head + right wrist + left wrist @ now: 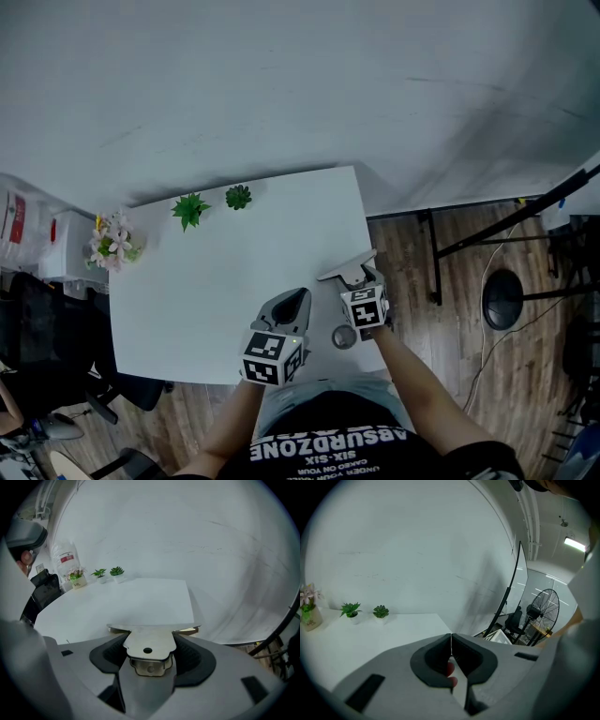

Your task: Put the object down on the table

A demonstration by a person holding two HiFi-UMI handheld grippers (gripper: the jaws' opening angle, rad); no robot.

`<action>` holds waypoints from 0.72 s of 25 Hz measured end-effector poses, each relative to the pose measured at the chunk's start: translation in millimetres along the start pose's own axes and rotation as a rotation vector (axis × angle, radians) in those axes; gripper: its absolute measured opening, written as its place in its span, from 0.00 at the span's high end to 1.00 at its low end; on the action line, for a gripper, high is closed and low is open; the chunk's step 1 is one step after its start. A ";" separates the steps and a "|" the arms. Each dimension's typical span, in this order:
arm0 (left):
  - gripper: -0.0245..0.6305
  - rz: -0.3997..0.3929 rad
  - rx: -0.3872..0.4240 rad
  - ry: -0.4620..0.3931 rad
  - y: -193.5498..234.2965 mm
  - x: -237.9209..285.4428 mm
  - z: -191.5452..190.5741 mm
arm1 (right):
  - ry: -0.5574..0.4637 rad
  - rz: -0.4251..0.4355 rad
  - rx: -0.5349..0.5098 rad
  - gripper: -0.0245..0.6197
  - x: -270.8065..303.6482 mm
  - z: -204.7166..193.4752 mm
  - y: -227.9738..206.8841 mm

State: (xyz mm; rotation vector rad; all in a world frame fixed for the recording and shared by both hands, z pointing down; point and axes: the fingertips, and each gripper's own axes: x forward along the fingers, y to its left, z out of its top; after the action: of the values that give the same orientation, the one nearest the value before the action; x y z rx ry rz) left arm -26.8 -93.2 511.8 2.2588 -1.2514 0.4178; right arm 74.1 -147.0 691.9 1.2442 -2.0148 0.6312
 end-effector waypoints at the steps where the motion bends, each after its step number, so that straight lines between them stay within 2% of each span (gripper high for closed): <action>1: 0.96 0.000 0.001 0.000 0.1 -0.8 0.1 | -0.002 -0.002 -0.001 0.51 -0.2 -0.2 -0.1; 10: 0.97 -0.003 -0.002 -0.013 -0.7 -7.2 0.2 | -0.016 -0.002 -0.006 0.51 -0.2 -1.0 1.0; 18: 0.97 -0.009 0.017 -0.024 -3.5 -16.6 4.1 | 0.031 0.066 -0.019 0.50 -0.8 -2.9 5.1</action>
State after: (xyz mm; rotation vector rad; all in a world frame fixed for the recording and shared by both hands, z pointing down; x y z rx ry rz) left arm -32.5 -82.6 499.2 2.2896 -1.2540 0.4003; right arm 70.6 -142.4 693.0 1.1540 -2.0383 0.6574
